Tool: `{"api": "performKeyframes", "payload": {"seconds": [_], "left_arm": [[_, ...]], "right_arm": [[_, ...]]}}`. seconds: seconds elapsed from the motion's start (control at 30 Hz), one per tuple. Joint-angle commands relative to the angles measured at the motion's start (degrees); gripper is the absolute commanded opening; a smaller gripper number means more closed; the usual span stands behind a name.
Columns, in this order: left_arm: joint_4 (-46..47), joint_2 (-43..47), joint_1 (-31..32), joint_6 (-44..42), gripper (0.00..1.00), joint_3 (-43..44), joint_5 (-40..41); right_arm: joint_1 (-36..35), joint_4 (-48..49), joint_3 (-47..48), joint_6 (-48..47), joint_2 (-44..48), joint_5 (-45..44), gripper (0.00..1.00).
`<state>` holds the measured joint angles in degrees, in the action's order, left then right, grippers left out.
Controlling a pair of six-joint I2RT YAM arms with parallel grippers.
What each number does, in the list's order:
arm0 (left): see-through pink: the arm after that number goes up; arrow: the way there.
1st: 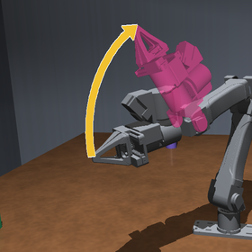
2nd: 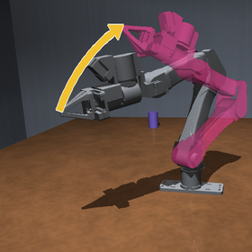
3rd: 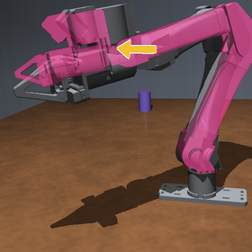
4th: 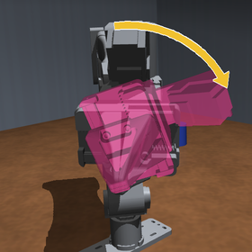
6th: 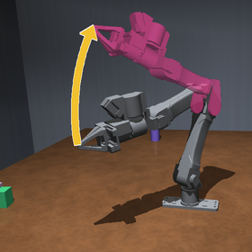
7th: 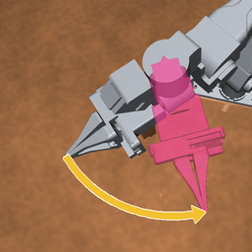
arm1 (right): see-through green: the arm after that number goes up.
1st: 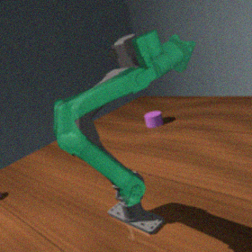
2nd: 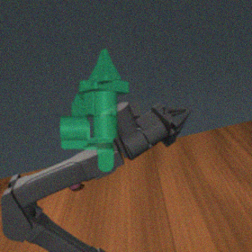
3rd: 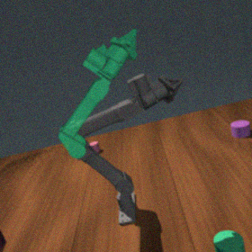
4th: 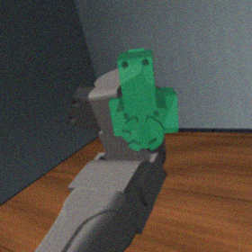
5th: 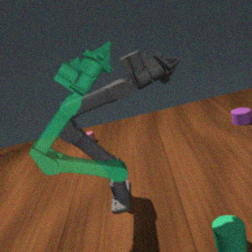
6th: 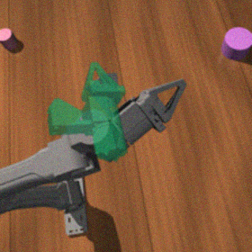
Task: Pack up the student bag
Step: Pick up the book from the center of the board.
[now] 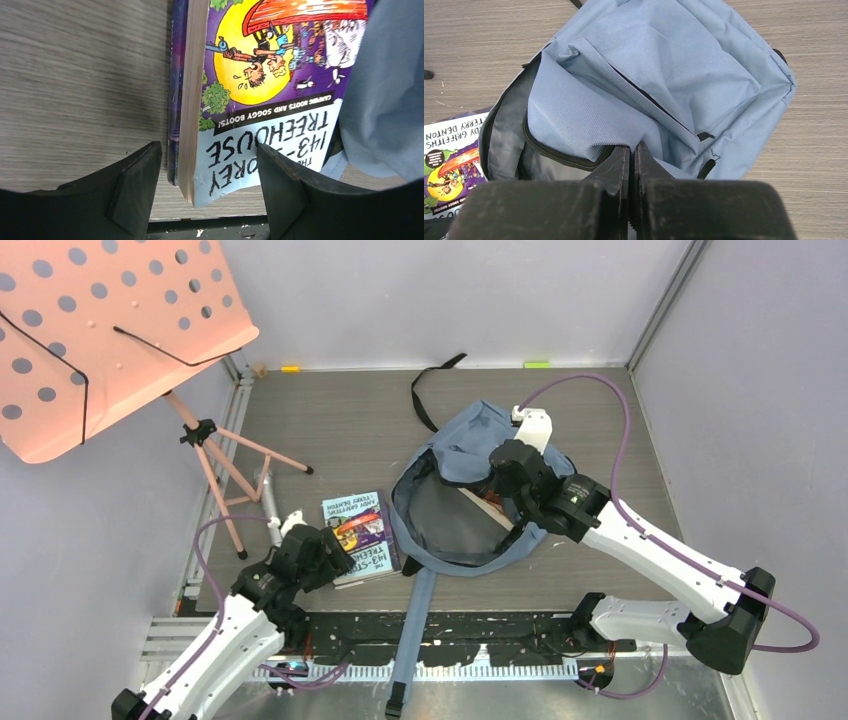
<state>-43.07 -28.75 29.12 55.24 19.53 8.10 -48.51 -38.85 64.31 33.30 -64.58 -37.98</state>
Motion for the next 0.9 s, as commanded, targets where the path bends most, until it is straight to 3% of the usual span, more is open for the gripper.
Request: {"api": "performKeyframes", "payload": {"seconds": [0.0, 0.23, 0.53, 0.77, 0.87], "left_arm": [[4.6, -0.3, -0.4, 2.9, 0.69, -2.8, -3.5], [3.5, -0.9, -0.4, 3.7, 0.50, -3.8, -3.4], [-9.9, 15.7, -0.4, 9.7, 0.32, -4.6, 2.9], [-13.5, 25.7, -0.3, 12.6, 0.00, -5.1, 2.0], [-12.5, 26.7, -0.4, 12.2, 0.00, -3.3, 2.3]], "right_arm": [[0.3, 2.9, 0.2, 1.3, 1.1, -0.9, 0.00], [0.3, 2.9, -0.1, 1.8, 1.6, -0.8, 0.00], [0.3, 3.0, -0.2, 1.8, 2.0, -0.9, 0.00], [0.3, 3.9, -0.2, 1.8, 1.2, 0.0, 0.00], [0.3, 4.0, 0.1, 1.5, 1.2, 0.2, 0.00]]}}
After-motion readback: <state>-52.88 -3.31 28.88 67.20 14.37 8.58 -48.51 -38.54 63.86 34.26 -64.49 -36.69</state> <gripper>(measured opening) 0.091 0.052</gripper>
